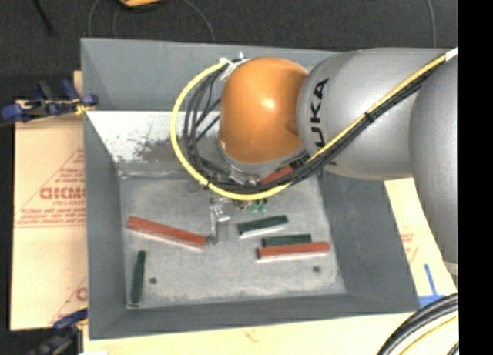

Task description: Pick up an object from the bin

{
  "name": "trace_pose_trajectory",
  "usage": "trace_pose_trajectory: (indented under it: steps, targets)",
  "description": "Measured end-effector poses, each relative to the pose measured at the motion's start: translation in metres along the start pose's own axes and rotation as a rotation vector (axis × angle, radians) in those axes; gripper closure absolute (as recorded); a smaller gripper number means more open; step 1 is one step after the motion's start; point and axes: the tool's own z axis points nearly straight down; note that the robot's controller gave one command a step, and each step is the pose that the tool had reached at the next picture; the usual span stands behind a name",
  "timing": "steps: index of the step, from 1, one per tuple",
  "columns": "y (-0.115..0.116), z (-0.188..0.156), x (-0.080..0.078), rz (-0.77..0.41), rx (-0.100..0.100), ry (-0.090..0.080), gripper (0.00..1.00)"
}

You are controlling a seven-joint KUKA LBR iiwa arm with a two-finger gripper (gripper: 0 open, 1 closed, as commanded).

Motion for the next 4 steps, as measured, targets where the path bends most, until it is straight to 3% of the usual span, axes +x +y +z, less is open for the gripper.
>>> trace_pose_trajectory:
  steps: [1, 2, 3, 4]
  targets:
    - [0.005, 0.052, 0.004, -0.131, 0.004, -0.006, 0.00]
    - [0.033, 0.104, 0.004, -0.093, 0.000, 0.000, 0.00]
    - [0.043, 0.105, -0.032, -0.076, 0.000, 0.003, 0.00]
    - [0.045, 0.104, -0.045, -0.071, 0.000, -0.001, 0.00]
